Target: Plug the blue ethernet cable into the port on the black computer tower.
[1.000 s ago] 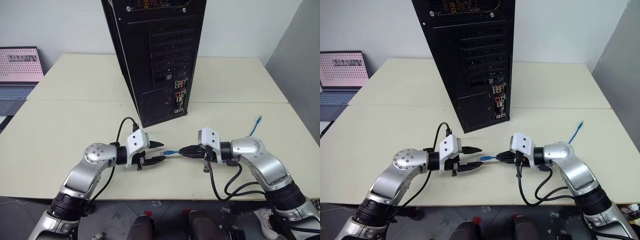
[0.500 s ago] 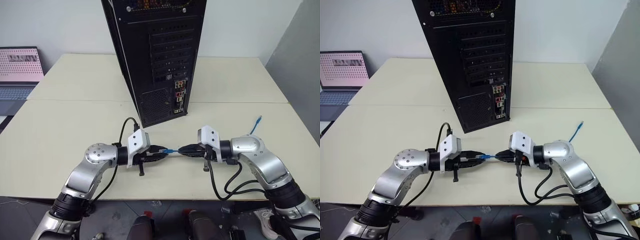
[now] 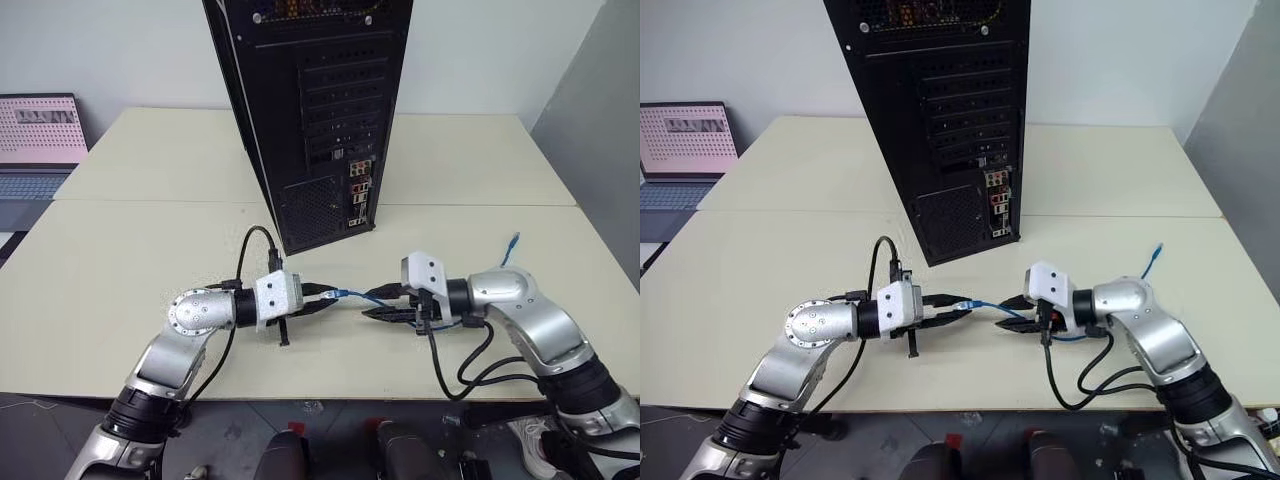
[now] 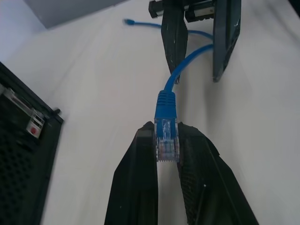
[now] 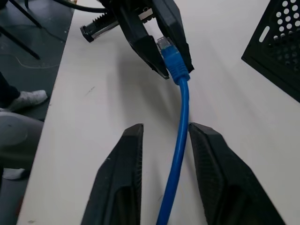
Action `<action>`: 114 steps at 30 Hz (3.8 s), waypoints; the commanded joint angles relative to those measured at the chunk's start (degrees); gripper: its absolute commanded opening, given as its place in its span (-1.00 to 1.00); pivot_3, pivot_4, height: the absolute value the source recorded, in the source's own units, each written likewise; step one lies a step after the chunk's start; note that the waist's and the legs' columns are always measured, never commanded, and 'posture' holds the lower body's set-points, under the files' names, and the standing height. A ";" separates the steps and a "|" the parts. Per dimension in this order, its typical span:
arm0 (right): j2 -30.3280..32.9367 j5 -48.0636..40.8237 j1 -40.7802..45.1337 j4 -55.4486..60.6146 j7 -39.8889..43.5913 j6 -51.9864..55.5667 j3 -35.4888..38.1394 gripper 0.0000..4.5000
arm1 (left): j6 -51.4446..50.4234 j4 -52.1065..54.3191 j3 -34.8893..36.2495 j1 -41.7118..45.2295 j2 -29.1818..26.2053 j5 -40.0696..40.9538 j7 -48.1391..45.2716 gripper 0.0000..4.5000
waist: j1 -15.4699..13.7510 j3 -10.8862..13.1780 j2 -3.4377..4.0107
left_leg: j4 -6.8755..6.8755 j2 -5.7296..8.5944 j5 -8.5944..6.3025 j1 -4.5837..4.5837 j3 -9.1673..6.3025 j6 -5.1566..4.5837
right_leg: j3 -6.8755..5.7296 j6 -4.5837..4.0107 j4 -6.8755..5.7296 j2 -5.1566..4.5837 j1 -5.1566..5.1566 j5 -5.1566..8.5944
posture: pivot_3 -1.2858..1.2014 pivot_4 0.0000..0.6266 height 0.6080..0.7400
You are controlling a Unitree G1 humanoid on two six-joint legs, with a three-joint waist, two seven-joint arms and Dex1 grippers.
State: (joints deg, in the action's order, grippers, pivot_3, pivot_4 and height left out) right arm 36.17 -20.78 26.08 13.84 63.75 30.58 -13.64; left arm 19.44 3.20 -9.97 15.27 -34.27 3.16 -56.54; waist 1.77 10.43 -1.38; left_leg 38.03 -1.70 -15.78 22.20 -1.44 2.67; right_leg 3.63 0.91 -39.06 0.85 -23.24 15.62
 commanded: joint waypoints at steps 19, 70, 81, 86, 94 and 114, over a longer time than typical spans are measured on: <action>-10.09 -22.42 1.39 7.34 -13.34 22.93 8.50 0.17 | 46.92 -12.79 7.08 4.59 1.71 -30.67 31.30 -0.87 | -0.05 -0.01 0.01 | 0.00 -0.03 0.00 0.14 0.01 -0.01 | -0.25 0.03 -0.02 -0.13 0.01 -0.02 | 0.03 -0.52 1.00; -33.33 6.93 -1.92 6.04 -56.05 -0.99 3.93 -1.00 | -44.01 26.37 6.55 -4.10 6.10 14.72 31.81 0.72 | 0.05 -0.03 0.05 | 0.06 0.00 0.04 0.46 -0.86 0.03 | -1.14 0.02 -0.06 -0.12 -0.03 -0.02 | 0.03 -0.52 1.00; -39.29 13.66 2.62 -3.24 -64.07 -4.58 6.03 -1.00 | -45.35 26.50 7.23 -3.33 5.00 13.46 29.96 0.72 | 0.04 -0.03 0.06 | 0.04 0.02 0.05 0.44 -0.85 0.05 | -1.11 -0.03 -0.05 -0.13 -0.06 -0.01 | 0.03 -0.52 1.00; -40.61 14.15 5.13 -6.53 -65.18 -5.85 7.42 -1.00 | -46.00 25.52 8.31 -1.83 4.88 13.67 29.82 0.72 | 0.05 -0.03 0.06 | 0.03 0.02 0.05 0.45 -0.84 0.04 | -1.10 -0.04 -0.04 -0.15 -0.06 -0.01 | 0.03 -0.52 1.00; -41.89 14.57 6.34 -8.90 -65.20 -6.54 8.59 -1.00 | -45.65 24.38 9.02 -1.20 4.67 13.51 28.44 0.72 | 0.06 -0.04 0.06 | 0.03 0.01 0.05 0.46 -0.82 0.04 | -1.09 -0.04 -0.04 -0.15 -0.06 -0.01 | 0.03 -0.52 1.00; -44.06 13.96 7.67 -10.35 -64.79 -4.70 8.92 -1.00 | -43.83 21.81 9.63 0.00 4.70 12.14 26.63 0.72 | 0.08 -0.03 0.06 | 0.02 0.01 0.05 0.45 -0.84 0.04 | -1.10 -0.04 -0.05 -0.15 -0.06 -0.01 | 0.03 -0.52 1.00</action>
State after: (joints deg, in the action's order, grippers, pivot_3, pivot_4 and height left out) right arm -7.18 -6.31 31.84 2.57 -1.27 25.98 -4.81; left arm -25.76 24.17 -1.79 14.25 -29.16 15.42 -29.57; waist 1.84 10.39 -1.32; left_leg 38.06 -1.69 -15.73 22.65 -2.27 2.71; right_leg 2.54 0.87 -39.11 0.70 -23.30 15.61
